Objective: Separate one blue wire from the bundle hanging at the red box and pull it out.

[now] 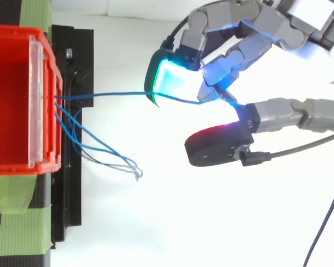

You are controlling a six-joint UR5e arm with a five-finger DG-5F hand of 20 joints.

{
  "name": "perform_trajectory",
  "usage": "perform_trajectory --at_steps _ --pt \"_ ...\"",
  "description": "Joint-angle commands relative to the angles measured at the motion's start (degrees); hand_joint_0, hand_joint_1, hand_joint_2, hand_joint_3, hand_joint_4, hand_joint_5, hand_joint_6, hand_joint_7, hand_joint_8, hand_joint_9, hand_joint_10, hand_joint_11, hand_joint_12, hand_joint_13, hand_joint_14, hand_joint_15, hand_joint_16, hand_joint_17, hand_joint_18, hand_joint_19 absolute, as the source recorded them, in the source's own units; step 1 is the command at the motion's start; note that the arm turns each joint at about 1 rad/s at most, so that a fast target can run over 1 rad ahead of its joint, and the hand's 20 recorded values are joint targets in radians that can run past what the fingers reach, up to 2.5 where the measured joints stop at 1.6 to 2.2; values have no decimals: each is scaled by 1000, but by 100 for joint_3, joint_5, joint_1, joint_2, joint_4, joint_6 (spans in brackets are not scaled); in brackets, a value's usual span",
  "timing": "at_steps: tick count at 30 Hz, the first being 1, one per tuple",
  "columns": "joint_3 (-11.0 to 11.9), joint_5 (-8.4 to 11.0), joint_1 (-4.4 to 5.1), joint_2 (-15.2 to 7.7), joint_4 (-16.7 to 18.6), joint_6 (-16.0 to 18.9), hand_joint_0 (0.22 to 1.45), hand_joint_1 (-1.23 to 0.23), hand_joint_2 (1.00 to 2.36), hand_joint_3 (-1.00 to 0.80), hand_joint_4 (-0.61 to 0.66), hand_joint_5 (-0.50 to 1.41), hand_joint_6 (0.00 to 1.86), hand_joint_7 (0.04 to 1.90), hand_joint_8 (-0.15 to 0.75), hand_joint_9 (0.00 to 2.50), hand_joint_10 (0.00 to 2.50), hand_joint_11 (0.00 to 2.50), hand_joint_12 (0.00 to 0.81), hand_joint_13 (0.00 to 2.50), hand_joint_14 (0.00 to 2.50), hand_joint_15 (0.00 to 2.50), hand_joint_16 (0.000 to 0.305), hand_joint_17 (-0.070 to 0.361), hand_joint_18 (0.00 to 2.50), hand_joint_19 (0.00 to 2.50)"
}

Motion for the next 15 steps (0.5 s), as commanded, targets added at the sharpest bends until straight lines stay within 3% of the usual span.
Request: perform_trajectory --at_steps 1,15 --pt "0 0 4 5 0 16 637 -694 1015 -335 219 -191 756 1065 315 1095 2 1733 336 1303 2 1637 47 105 548 663" --pt "0 9 31 -4 0 25 615 -664 1025 -175 196 -191 813 1062 325 1148 0 1754 343 1334 1 1629 47 105 580 672"
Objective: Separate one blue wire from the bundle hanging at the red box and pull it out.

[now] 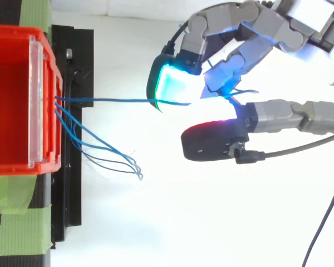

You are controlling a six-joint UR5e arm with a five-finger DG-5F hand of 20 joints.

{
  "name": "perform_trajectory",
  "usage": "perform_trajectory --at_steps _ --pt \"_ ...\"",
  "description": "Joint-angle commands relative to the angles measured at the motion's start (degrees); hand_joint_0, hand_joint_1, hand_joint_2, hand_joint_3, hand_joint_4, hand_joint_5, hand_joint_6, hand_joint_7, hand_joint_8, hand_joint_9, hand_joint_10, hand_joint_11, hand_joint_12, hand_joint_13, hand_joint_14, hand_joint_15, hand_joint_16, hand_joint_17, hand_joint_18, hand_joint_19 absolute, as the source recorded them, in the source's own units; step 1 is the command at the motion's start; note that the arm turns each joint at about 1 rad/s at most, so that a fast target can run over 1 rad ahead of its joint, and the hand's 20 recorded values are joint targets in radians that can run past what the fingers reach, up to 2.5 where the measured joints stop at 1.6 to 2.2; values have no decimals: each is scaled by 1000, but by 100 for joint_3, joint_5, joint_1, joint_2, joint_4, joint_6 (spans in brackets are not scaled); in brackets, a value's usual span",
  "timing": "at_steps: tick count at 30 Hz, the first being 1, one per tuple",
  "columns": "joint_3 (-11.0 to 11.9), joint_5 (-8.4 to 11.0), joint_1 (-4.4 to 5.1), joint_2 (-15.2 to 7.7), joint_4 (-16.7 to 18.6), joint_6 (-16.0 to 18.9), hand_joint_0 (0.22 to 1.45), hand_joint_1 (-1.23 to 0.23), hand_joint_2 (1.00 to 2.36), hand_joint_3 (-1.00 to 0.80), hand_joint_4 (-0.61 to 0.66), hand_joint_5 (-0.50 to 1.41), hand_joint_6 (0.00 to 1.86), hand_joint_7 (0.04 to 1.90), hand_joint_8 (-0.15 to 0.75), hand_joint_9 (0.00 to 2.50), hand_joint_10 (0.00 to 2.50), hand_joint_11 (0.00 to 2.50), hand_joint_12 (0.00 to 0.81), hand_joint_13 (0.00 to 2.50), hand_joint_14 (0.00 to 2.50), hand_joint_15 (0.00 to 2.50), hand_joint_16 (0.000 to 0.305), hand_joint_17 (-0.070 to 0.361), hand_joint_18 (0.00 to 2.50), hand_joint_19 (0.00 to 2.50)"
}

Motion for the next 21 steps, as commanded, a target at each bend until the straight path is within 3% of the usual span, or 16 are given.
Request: perform_trajectory --at_steps 1,9,12,21 --pt "0 5 10 -2 4 0 614 -662 1024 -168 193 -190 813 1062 325 1153 1 1756 339 1332 2 1637 47 105 581 671" --pt "0 5 19 -2 4 0 601 -685 1027 -36 101 -168 807 1115 312 1181 2 1757 331 1328 3 1628 46 104 584 660" --pt "0 5 19 -2 4 0 597 -700 1026 21 43 -160 809 1128 319 1201 2 1732 366 1298 6 1553 48 107 602 645" --pt "0 5 27 6 -5 -8 602 -729 1025 58 -32 -147 801 1161 310 1175 7 1615 433 911 23 1041 49 109 564 640"
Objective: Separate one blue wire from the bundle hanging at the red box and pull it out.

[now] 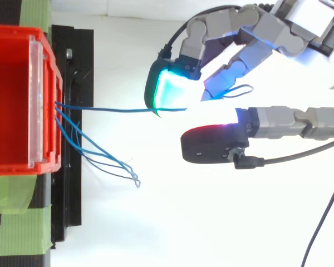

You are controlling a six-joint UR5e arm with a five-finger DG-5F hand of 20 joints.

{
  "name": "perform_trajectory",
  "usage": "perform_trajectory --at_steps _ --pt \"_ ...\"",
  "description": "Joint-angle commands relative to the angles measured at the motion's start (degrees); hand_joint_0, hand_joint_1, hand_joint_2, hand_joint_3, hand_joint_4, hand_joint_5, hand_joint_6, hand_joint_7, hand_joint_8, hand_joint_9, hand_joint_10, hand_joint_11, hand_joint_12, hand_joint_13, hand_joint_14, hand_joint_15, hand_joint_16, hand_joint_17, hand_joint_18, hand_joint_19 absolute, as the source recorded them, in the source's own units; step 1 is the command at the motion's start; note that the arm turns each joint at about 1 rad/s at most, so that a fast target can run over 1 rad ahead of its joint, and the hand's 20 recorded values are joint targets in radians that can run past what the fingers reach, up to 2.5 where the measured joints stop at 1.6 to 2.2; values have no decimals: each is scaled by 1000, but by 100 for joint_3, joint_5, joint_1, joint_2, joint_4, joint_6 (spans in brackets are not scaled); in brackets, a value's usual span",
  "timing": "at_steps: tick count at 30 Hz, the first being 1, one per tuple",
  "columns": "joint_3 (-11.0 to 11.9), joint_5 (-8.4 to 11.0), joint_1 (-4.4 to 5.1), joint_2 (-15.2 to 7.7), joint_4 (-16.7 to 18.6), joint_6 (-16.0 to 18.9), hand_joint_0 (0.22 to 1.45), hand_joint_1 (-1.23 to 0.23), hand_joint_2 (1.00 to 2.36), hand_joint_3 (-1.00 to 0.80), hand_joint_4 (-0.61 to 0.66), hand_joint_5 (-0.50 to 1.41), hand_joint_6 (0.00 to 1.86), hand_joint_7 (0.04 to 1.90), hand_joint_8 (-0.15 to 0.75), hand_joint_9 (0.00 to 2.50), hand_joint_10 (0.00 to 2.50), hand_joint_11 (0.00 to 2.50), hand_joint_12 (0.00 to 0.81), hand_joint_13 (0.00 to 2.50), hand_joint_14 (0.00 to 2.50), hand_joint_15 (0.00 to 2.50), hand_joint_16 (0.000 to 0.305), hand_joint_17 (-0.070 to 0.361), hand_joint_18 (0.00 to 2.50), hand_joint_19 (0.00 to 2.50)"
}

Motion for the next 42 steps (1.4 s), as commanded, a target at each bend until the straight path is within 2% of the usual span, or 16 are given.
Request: perform_trajectory --at_steps 1,6,8,13,20,32,42 --pt "0 0 2 -3 -10 -7 603 -732 1025 56 -33 -147 799 1171 311 1171 9 1582 430 866 24 991 49 110 550 643" --pt "0 0 29 -3 -19 -15 604 -738 1026 54 -43 -145 797 1179 317 1102 12 1484 419 692 24 792 50 113 496 624" --pt "0 0 37 -3 -45 -15 604 -741 1025 53 -49 -144 792 1188 322 1039 15 1388 410 564 23 681 52 116 447 611" --pt "0 -26 73 -3 -124 -24 601 -749 1026 56 -58 -141 785 1188 336 900 19 1137 396 429 17 512 52 117 363 578" --pt "0 -26 90 6 -115 -24 599 -757 1026 58 -68 -135 772 1220 328 642 19 959 392 437 17 534 52 117 378 592" --pt "0 -18 99 6 -159 -24 602 -761 1025 57 -75 -132 761 1258 316 591 19 882 379 349 17 480 50 114 347 589" --pt "0 -18 99 6 -449 -24 603 -763 1025 53 -74 -132 758 1260 316 590 19 884 376 317 15 449 50 113 328 577"
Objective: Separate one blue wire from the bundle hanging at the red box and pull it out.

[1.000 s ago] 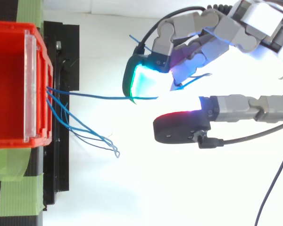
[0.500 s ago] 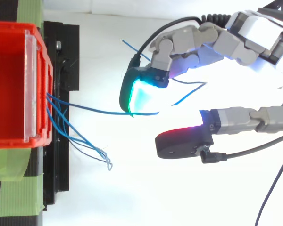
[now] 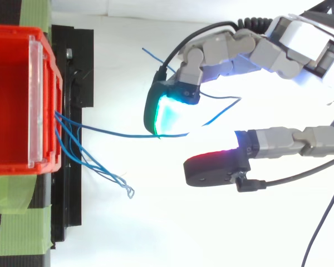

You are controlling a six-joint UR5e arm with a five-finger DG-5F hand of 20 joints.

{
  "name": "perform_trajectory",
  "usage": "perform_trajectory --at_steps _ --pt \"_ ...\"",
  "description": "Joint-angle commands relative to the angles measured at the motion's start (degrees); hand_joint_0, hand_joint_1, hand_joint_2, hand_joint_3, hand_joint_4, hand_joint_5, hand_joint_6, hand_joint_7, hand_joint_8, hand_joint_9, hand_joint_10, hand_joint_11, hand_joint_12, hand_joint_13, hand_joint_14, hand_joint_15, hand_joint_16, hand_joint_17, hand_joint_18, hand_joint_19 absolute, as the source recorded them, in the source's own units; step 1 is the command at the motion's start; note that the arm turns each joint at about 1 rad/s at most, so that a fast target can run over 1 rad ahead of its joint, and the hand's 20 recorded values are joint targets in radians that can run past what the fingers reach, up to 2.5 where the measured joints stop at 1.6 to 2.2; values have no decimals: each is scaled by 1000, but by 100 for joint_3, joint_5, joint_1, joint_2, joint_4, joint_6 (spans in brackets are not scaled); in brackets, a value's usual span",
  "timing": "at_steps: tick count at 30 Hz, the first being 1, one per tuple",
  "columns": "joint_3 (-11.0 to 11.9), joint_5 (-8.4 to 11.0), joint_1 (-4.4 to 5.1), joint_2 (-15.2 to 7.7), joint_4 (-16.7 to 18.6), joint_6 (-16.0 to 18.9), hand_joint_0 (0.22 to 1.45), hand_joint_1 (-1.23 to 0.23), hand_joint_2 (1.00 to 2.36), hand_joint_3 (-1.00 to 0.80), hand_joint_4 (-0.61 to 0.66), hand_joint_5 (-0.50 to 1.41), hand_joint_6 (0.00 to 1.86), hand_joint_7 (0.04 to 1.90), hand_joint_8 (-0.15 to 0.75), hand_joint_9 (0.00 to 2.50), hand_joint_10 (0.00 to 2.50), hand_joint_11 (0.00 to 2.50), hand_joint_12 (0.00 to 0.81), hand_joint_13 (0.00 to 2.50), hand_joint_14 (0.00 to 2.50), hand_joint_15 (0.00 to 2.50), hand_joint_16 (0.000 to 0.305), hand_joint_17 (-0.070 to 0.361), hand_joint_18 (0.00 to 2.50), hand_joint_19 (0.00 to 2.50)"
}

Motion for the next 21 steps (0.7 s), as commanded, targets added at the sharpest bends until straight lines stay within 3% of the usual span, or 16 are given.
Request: perform_trajectory --at_steps 1,12,14,16,18,21 --pt "0 0 -1 2 -168 0 603 -763 1025 52 -74 -132 757 1260 318 593 19 884 376 317 15 449 50 113 327 576" --pt "0 27 8 2 -554 18 603 -763 1026 53 -80 -132 756 1261 314 595 20 896 372 323 17 451 50 112 326 567" --pt "0 18 8 2 -800 26 604 -764 1025 52 -79 -132 757 1261 315 597 19 898 372 325 15 453 50 112 328 567" --pt "0 9 34 2 -1556 35 604 -764 1026 52 -81 -132 757 1252 317 597 20 927 371 324 17 450 50 111 329 568" --pt "0 0 69 2 -1952 114 604 -763 1026 52 -86 -132 758 1251 318 619 19 939 370 328 15 448 49 111 331 567" --pt "0 27 122 2 -2057 457 604 -764 1026 55 -87 -132 757 1254 318 623 19 945 370 330 17 452 49 111 332 567"
